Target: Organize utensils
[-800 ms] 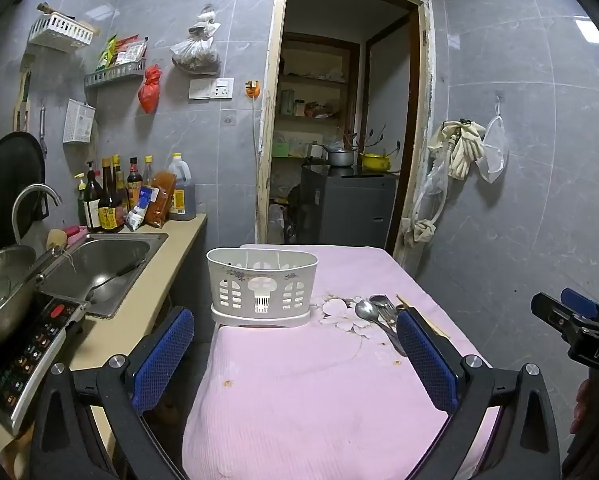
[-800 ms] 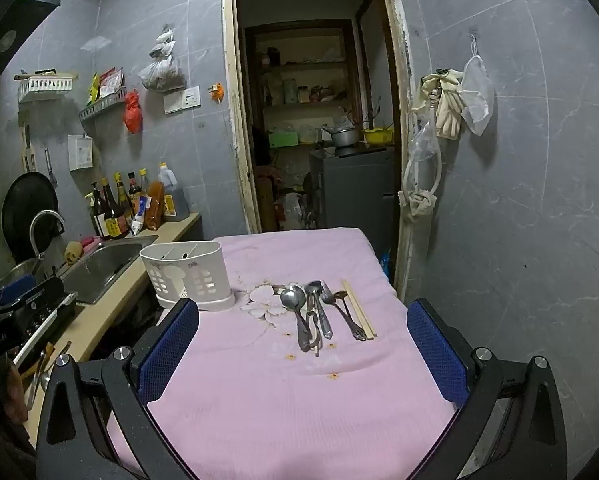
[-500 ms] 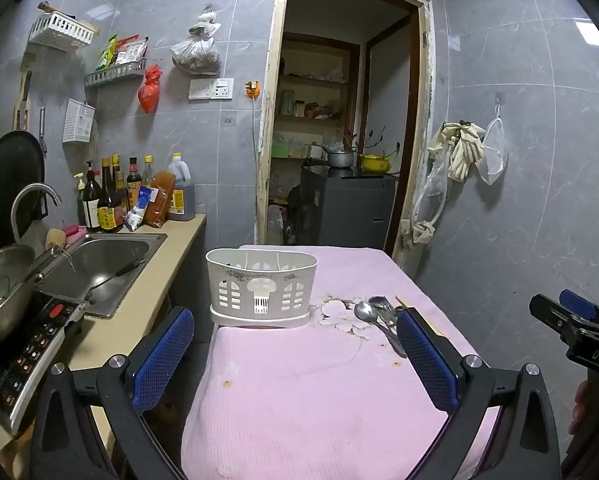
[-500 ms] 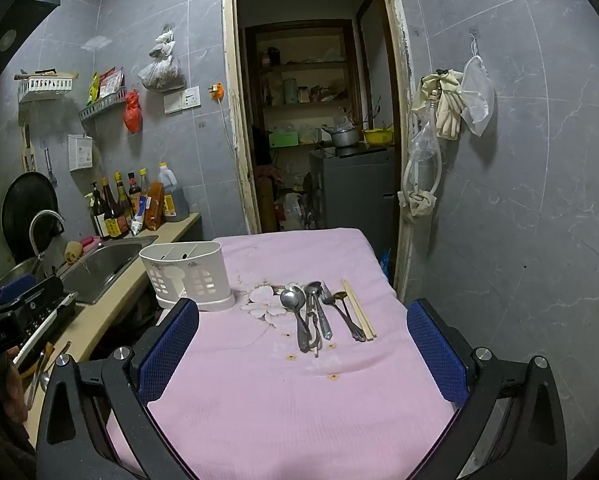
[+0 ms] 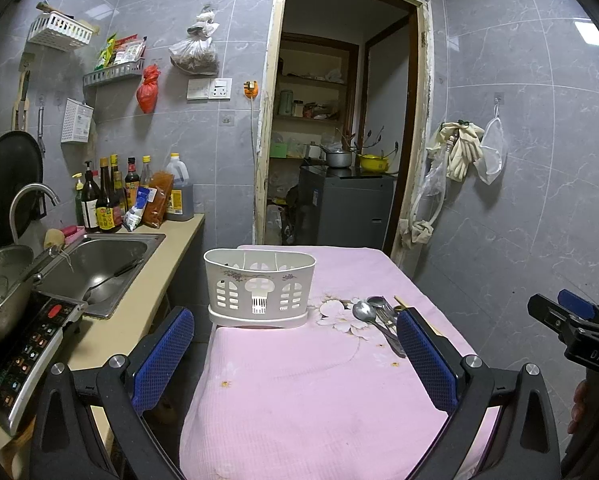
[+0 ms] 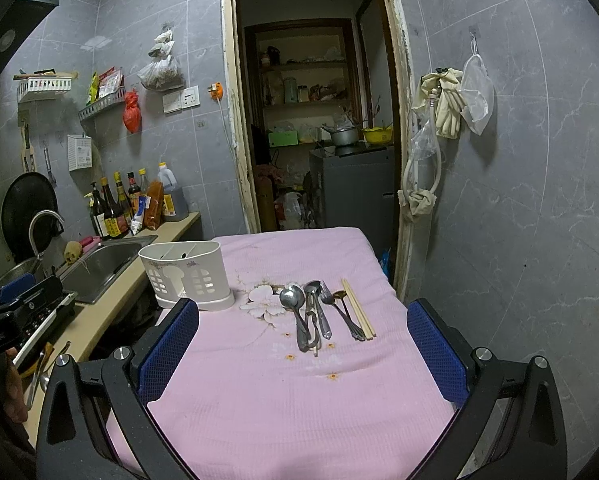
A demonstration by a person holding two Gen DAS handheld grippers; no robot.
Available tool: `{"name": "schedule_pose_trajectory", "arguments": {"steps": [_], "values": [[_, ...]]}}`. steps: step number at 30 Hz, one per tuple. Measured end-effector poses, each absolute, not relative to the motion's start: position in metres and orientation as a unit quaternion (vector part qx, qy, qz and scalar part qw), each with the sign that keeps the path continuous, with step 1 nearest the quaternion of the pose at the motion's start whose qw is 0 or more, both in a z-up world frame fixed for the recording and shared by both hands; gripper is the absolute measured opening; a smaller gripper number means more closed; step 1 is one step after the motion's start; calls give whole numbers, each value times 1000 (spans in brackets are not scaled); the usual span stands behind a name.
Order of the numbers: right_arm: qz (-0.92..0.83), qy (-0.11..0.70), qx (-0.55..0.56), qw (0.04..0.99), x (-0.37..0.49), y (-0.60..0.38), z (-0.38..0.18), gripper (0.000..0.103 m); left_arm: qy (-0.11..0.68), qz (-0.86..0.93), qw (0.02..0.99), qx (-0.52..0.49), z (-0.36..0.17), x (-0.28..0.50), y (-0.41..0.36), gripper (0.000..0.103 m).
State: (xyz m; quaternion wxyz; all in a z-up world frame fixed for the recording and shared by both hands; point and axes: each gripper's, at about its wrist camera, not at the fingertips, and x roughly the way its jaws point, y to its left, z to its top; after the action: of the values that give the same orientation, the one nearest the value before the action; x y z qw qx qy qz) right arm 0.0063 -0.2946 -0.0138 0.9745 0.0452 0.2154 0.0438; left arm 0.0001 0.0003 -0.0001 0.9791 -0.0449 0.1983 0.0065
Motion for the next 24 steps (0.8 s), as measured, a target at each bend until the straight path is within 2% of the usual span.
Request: {"name": "schedule_pose_trajectory", "arguments": {"steps": [24], "values": [[44, 215, 45, 975, 8, -295, -13, 102, 197, 7, 979, -46, 0, 0, 0, 102]]}}
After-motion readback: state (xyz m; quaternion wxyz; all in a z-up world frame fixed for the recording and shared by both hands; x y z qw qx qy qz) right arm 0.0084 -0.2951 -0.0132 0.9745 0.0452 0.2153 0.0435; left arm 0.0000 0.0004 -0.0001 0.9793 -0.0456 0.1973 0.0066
